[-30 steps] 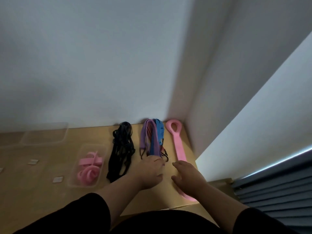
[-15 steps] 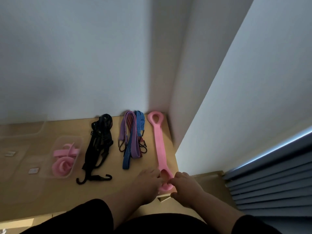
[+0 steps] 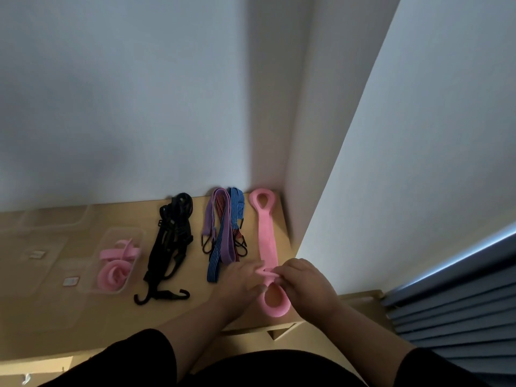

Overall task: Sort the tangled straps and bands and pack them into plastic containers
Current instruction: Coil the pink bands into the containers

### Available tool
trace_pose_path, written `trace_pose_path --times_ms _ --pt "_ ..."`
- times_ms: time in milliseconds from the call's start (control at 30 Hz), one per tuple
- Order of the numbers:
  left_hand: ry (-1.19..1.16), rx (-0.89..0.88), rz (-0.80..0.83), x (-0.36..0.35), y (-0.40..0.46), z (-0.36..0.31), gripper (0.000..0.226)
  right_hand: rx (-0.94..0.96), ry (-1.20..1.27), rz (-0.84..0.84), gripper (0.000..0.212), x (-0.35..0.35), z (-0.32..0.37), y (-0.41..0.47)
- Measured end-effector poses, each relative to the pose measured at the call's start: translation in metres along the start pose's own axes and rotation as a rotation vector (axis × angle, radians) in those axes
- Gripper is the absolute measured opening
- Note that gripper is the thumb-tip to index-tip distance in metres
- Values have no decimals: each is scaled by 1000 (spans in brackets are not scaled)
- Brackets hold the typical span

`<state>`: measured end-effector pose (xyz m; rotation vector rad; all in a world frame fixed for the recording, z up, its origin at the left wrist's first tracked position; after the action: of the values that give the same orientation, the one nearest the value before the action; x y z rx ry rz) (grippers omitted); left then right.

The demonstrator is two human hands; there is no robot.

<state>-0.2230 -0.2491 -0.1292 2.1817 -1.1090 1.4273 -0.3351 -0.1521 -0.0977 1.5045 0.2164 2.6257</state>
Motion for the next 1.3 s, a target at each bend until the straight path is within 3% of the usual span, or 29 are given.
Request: trace_pose_path --times_ms 100,200,300,500,633,733,933,1167,1233,1300 --pt "34 -50 -76 13 12 5 38 108 13 -72 26 23 17 15" --pt "-209 20 -78 38 20 3 20 190 1 -157 29 47 30 30" --pt "-475 73 -37 61 16 -8 19 170 35 -258 30 72 34 42" --pt "-583 186 23 73 14 -10 16 24 183 -387 21 109 23 66" --pt "-693 265 -35 84 15 -4 22 273 170 -407 17 113 39 70" --pt "-991 346 -16 93 18 2 13 458 121 -325 20 103 53 70" --pt "-1445 363 32 131 25 -1 30 593 -168 -246 23 79 54 68" --pt "-1083 244 -111 149 31 -1 26 594 -381 -211 14 60 56 66" --pt "-1056 211 -122 152 30 -5 28 569 -310 -236 18 64 57 67" --pt "-1052 182 -133 155 30 -6 30 391 -156 -330 24 78 52 75"
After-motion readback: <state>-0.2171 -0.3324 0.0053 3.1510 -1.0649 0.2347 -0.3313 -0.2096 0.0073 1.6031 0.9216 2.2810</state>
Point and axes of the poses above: each hand's wrist, its own y-axis towards the middle knuckle, its own x-axis out of the back of the hand, z = x × y, the point moved 6 cm from there along y, towards the middle knuckle, and after that the axes turned 13 degrees about x, right-handed, at the moved point
